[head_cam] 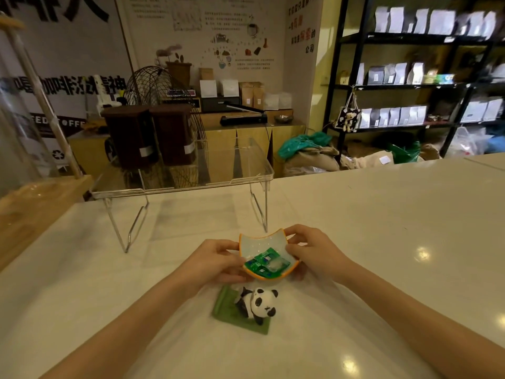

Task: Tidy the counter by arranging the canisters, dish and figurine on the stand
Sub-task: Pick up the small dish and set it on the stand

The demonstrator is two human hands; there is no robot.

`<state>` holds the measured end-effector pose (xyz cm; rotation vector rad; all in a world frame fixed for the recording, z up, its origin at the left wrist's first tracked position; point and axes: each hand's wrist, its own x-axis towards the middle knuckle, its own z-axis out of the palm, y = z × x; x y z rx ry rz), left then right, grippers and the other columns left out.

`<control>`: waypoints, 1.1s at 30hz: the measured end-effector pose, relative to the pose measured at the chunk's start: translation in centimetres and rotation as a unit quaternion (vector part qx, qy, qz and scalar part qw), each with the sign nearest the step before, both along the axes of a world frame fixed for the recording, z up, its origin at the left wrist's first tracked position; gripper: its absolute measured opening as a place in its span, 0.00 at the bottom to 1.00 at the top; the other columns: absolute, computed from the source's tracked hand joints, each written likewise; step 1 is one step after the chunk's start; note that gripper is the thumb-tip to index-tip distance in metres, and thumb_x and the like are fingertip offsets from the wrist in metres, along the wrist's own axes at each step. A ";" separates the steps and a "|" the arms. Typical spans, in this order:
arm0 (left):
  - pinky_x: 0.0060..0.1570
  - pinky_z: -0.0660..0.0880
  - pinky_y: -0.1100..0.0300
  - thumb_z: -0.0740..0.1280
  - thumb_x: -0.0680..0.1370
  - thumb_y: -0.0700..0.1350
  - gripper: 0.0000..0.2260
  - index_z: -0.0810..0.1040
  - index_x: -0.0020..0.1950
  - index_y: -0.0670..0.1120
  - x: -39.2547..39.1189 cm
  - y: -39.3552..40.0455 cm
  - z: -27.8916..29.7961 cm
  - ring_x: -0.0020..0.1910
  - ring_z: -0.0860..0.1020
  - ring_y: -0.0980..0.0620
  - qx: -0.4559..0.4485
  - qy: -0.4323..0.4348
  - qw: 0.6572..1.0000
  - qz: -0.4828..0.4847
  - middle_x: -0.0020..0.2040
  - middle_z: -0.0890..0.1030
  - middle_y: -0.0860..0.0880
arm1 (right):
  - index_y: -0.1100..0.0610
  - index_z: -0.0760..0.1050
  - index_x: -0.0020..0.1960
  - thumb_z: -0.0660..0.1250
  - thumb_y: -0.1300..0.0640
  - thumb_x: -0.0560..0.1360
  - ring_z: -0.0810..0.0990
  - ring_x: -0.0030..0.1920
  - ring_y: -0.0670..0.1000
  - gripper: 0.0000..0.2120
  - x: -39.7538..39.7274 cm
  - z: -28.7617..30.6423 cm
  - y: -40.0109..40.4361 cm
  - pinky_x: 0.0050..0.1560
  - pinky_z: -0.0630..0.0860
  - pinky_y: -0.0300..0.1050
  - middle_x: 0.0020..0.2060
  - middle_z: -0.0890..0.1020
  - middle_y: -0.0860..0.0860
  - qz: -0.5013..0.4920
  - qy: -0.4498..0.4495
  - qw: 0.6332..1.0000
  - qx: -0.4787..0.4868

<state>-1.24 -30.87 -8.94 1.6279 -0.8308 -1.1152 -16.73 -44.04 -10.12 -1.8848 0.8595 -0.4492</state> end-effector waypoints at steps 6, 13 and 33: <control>0.37 0.82 0.60 0.65 0.72 0.32 0.09 0.79 0.49 0.41 -0.1 0.6 0.8 0.40 0.85 0.46 -0.045 0.035 0.998 0.000 0.40 0.86 0.45 | 0.57 0.74 0.56 0.61 0.66 0.74 0.82 0.41 0.62 0.12 -0.1 1.3 0.2 0.35 0.82 0.53 0.42 0.80 0.54 0.005 -0.015 1.000 0.001; 0.39 0.81 0.65 0.73 0.61 0.46 0.07 0.82 0.38 0.52 -0.9 2.4 6.2 0.41 0.85 0.50 -0.139 -0.032 0.989 -0.046 0.40 0.87 0.50 | 0.56 0.76 0.49 0.62 0.68 0.73 0.82 0.32 0.52 0.10 -0.6 6.6 0.8 0.23 0.79 0.41 0.37 0.83 0.55 0.003 -0.134 0.991 0.025; 0.38 0.81 0.65 0.70 0.69 0.36 0.10 0.79 0.50 0.39 6.1 -5.3 14.2 0.39 0.84 0.53 -0.232 -0.001 0.970 0.069 0.47 0.85 0.42 | 0.60 0.79 0.51 0.66 0.65 0.72 0.75 0.32 0.46 0.09 10.6 15.5 -7.1 0.24 0.69 0.31 0.34 0.79 0.51 -0.058 -0.180 0.980 -0.069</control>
